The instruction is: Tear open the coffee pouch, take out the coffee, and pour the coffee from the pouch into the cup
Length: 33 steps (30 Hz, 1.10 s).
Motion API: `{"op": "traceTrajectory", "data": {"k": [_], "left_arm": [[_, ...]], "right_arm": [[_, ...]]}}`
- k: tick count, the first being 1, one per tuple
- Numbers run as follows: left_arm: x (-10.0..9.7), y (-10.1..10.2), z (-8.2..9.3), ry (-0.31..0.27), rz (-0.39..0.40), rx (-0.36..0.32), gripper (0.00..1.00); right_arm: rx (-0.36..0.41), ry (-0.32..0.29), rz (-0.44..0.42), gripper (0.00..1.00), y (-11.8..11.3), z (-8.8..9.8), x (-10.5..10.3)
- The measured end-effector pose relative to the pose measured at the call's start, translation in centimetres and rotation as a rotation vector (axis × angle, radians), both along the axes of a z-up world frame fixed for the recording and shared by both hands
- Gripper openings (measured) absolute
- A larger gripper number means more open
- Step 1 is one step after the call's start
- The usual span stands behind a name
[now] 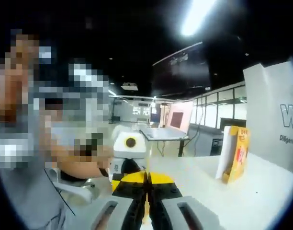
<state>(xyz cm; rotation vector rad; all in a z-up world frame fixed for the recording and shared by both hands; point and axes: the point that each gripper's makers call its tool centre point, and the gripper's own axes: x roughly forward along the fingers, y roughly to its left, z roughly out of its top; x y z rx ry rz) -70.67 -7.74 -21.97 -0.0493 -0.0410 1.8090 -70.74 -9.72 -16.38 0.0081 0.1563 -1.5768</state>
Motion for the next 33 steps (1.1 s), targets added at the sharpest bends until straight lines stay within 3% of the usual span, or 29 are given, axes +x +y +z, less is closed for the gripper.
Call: {"op": "traceTrajectory", "data": {"k": [5, 7, 10, 17, 25, 33], "left_arm": [[-0.5, 1.6, 0.1, -0.023, -0.064, 0.025, 0.22], [0.2, 2.3, 0.6, -0.037, -0.125, 0.065, 0.22], [0.3, 2.9, 0.8, -0.034, -0.149, 0.081, 0.21], [-0.2, 4.7, 0.6, 0.039, -0.199, 0.005, 0.15], [-4.2, 6.6, 1.2, 0.083, -0.189, -0.077, 0.12], [-8.0, 8.2, 1.7, 0.148, -0.184, -0.018, 0.11]], "right_arm": [[0.002, 0.004, -0.01, 0.01, 1.6, 0.2, 0.4], [-0.002, 0.01, -0.01, 0.01, 2.0, 0.3, 0.6], [-0.007, 0.006, -0.011, 0.01, 2.5, 0.4, 0.6], [-0.004, 0.007, -0.026, 0.01, 3.2, 0.2, -0.2], [-0.008, 0.023, -0.068, 0.01, 4.8, 1.2, -3.7], [-0.016, 0.023, -0.107, 0.01, 6.7, 1.5, -7.3]]}}
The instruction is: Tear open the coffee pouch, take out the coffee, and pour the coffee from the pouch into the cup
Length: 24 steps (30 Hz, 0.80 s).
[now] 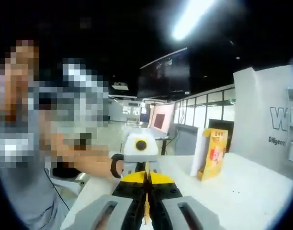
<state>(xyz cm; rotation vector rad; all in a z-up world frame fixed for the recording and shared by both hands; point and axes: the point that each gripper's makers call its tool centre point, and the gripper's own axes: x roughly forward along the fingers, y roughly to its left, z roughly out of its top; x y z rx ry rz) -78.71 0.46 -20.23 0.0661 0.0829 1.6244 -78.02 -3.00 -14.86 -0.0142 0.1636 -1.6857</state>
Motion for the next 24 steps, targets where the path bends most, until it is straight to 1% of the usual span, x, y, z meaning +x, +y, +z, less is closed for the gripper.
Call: {"op": "traceTrajectory", "data": {"k": [3, 5, 8, 10, 11, 12, 16, 19, 21, 24], "left_arm": [[-1.2, 0.4, -0.4, -0.007, -0.001, 0.02, 0.11], [-1.8, 0.5, -1.1, -0.015, 0.007, 0.027, 0.11], [-2.1, 0.3, -2.0, -0.027, 0.014, 0.025, 0.11], [-2.5, 0.1, -2.5, -0.025, 0.028, 0.013, 0.11], [-2.8, -0.1, -2.5, -0.034, 0.031, 0.013, 0.11], [-2.8, -0.4, -2.5, -0.043, 0.027, 0.016, 0.11], [-2.4, -0.6, -2.4, -0.071, 0.013, 0.045, 0.11], [-2.4, -0.4, -2.5, -0.075, 0.024, 0.055, 0.11], [-2.3, -0.2, -2.5, -0.075, 0.025, 0.058, 0.11], [-2.3, -0.2, -2.4, -0.063, 0.023, 0.057, 0.11]], "right_arm": [[-0.026, -0.015, -0.021, 0.01, 0.7, -0.4, -1.7], [-0.049, -0.018, -0.043, 0.01, 1.0, -0.9, -2.5], [-0.08, -0.033, -0.045, 0.02, 1.0, -2.0, -3.0], [-0.089, -0.031, -0.053, 0.02, 0.7, -2.5, -3.2], [-0.11, -0.009, -0.06, 0.02, 0.5, -2.4, -3.3], [-0.138, 0.0, -0.048, 0.02, 0.3, -2.3, -3.1], [-0.204, -0.013, -0.022, 0.02, 0.0, -2.3, -2.9], [-0.225, -0.041, -0.016, 0.02, 0.1, -2.3, -3.0], [-0.224, -0.045, -0.015, 0.02, 0.1, -2.3, -2.9], [-0.221, -0.034, -0.02, 0.02, 0.0, -2.3, -2.8]]}}
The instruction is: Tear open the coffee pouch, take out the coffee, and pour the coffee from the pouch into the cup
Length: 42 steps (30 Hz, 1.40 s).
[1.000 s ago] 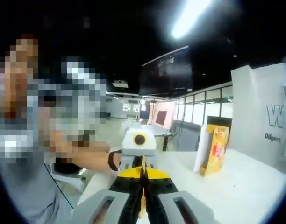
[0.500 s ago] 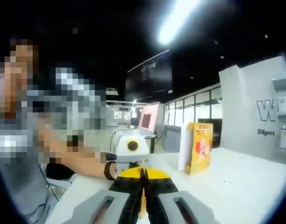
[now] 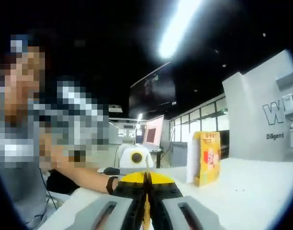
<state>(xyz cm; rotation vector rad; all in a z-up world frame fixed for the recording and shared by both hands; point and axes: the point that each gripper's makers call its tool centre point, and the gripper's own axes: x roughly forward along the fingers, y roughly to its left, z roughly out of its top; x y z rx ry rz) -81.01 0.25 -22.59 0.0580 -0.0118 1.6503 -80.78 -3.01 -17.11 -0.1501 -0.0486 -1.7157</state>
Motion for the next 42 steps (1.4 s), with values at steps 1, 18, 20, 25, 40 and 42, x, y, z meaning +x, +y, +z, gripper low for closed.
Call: {"op": "traceTrajectory", "data": {"k": [1, 18, 20, 25, 40, 42], "left_arm": [[0.0, 0.0, 0.0, -0.008, -0.008, 0.005, 0.11], [0.1, -0.1, -1.4, -0.023, -0.001, -0.067, 0.11], [0.0, -0.2, -1.3, -0.02, 0.005, -0.066, 0.11], [-0.3, -0.3, -1.2, -0.015, 0.025, -0.062, 0.11], [-0.2, -0.4, -1.3, -0.035, 0.033, -0.061, 0.11], [-0.2, -0.5, -1.3, -0.033, 0.036, -0.063, 0.11]], "right_arm": [[-0.002, -0.001, 0.001, 0.02, -0.1, 0.1, 0.0], [-0.038, 0.023, 0.016, 0.03, -0.6, -1.2, -0.2], [-0.042, 0.021, 0.018, 0.03, -0.7, -1.1, -0.2], [-0.061, 0.028, 0.014, 0.04, -0.7, -0.9, -0.4], [-0.078, 0.038, 0.006, 0.03, -0.7, -0.9, -0.5], [-0.083, 0.038, 0.006, 0.03, -0.7, -1.0, -0.4]]}}
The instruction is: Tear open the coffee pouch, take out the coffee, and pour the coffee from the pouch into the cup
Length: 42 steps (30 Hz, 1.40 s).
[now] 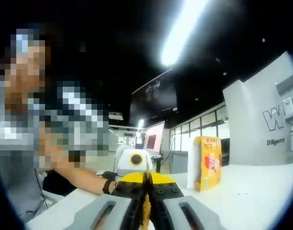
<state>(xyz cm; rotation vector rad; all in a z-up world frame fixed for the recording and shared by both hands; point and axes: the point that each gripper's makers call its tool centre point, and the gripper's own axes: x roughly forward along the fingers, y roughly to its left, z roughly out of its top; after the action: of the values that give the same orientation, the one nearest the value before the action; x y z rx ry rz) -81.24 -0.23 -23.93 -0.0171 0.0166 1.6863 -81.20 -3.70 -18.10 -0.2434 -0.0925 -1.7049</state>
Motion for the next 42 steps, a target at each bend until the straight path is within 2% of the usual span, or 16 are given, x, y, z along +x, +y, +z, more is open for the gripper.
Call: {"op": "traceTrajectory", "data": {"k": [9, 11, 13, 18, 24, 32, 36, 42], "left_arm": [[-0.1, -0.1, -0.1, -0.017, 0.011, 0.003, 0.11], [-0.2, -0.2, 0.2, -0.018, 0.015, 0.017, 0.11], [-0.3, -0.5, 0.7, -0.026, 0.022, 0.047, 0.11], [-0.8, -0.9, 1.0, -0.028, 0.052, 0.065, 0.11], [-1.0, -0.6, 0.8, -0.006, 0.066, 0.042, 0.11], [-0.9, -0.3, 0.4, -0.005, 0.073, 0.033, 0.11], [-1.1, -0.3, 0.4, -0.003, 0.085, 0.031, 0.11], [-1.2, -0.3, 0.3, 0.003, 0.093, 0.026, 0.11]], "right_arm": [[-0.029, 0.033, -0.012, 0.07, 0.2, -0.1, 0.0], [-0.047, 0.048, -0.016, 0.1, 0.4, 0.1, 0.0], [-0.061, 0.072, -0.031, 0.17, 0.5, 0.1, -0.2], [-0.033, 0.077, -0.045, 0.23, 0.3, -0.8, -0.9], [-0.056, 0.092, -0.078, 0.27, 1.1, -0.5, -1.6], [-0.1, 0.14, -0.125, 0.31, 2.6, 0.2, -2.5], [-0.109, 0.133, -0.142, 0.33, 2.9, 0.1, -2.8], [-0.079, 0.153, -0.158, 0.32, 3.2, 0.2, -2.9]]}}
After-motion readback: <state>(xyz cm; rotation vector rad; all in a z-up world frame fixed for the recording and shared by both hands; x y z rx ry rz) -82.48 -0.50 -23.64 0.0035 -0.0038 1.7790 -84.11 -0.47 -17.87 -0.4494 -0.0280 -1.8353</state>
